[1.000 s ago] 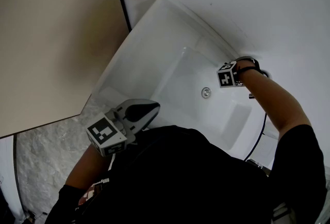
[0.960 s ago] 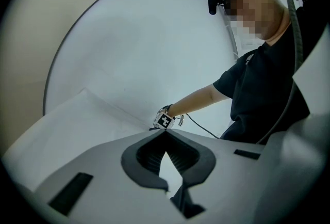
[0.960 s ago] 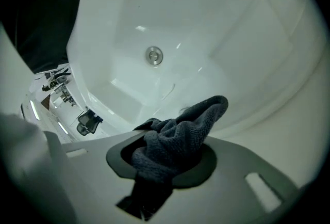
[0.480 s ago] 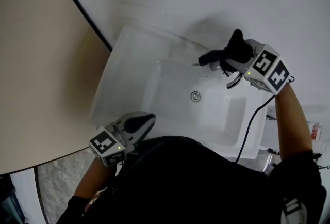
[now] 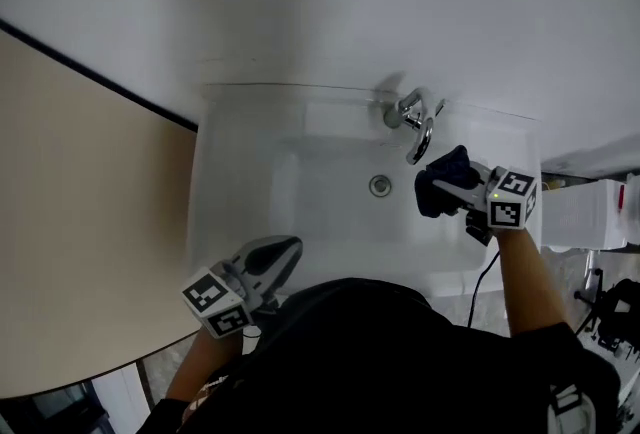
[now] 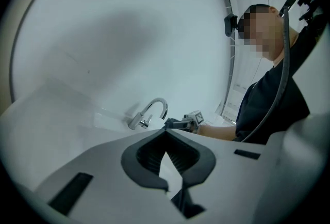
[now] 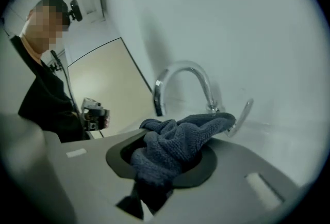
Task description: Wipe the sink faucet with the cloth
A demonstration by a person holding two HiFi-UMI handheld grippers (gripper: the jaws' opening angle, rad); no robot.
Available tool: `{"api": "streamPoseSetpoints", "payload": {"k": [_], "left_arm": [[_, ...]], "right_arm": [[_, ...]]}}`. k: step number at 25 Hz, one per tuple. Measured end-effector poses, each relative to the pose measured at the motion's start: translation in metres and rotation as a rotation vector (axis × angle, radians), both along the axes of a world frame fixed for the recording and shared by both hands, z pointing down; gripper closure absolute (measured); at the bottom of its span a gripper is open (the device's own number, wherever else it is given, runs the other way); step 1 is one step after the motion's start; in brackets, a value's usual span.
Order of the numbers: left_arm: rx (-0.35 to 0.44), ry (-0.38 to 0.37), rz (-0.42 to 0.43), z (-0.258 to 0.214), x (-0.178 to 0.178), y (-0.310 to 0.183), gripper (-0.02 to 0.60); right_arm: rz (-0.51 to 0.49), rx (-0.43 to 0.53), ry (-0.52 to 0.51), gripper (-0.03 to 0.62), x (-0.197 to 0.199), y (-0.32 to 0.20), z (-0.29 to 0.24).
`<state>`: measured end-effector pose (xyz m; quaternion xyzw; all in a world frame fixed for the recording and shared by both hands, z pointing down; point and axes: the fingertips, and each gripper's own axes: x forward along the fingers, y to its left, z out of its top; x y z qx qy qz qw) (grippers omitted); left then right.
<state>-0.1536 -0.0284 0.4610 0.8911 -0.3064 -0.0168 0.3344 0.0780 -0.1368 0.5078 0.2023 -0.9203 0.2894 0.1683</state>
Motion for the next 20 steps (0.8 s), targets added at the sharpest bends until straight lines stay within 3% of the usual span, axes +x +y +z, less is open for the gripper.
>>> {"api": "streamPoseSetpoints", "payload": {"k": [4, 11, 16, 20], "left_arm": [[-0.031, -0.049, -0.006, -0.001, 0.019, -0.001, 0.589], [-0.071, -0.122, -0.024, 0.003, 0.020, 0.006, 0.589], [-0.089, -0.123, -0.020, 0.008, 0.020, -0.001, 0.589], [-0.085, -0.124, -0.008, 0.005, 0.024, -0.007, 0.588]], "right_arm": [[0.146, -0.005, -0.045, 0.488, -0.014, -0.052, 0.065], [0.450, -0.125, -0.264, 0.488, -0.017, -0.127, 0.085], [0.511, -0.183, -0.249, 0.491, -0.026, -0.131, 0.099], [0.662, -0.353, -0.225, 0.491, -0.029, -0.139, 0.142]]}}
